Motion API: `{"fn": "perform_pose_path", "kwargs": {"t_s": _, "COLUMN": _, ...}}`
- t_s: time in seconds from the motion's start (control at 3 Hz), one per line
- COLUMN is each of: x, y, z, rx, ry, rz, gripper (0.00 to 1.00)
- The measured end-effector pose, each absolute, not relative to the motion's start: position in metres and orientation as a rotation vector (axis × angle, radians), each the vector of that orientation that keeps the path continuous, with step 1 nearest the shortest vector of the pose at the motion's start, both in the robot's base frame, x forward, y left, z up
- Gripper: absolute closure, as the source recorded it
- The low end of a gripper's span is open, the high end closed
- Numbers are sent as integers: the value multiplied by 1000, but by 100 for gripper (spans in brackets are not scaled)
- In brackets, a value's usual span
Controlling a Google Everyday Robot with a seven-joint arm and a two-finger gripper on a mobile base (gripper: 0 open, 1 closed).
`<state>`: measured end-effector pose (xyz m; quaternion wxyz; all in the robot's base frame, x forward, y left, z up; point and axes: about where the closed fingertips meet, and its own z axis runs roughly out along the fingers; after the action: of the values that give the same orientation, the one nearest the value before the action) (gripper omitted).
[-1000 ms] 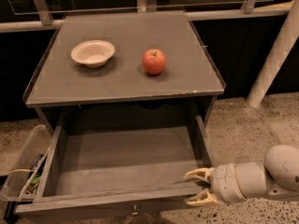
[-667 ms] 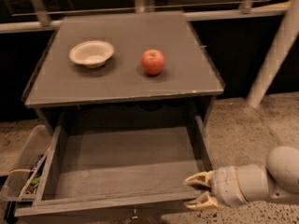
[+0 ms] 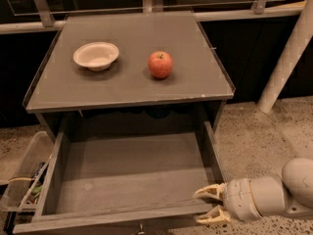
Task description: Open top drawer
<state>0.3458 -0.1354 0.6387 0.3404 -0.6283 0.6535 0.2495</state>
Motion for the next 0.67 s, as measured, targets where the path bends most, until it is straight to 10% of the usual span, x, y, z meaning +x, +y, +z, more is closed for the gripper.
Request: {"fn": "perform_pose_path", "kwargs": {"t_s": 0.67, "x": 346, "y": -135, "z": 639, "rx": -1635, "ry": 1701, "rz": 649, "gripper": 54}}
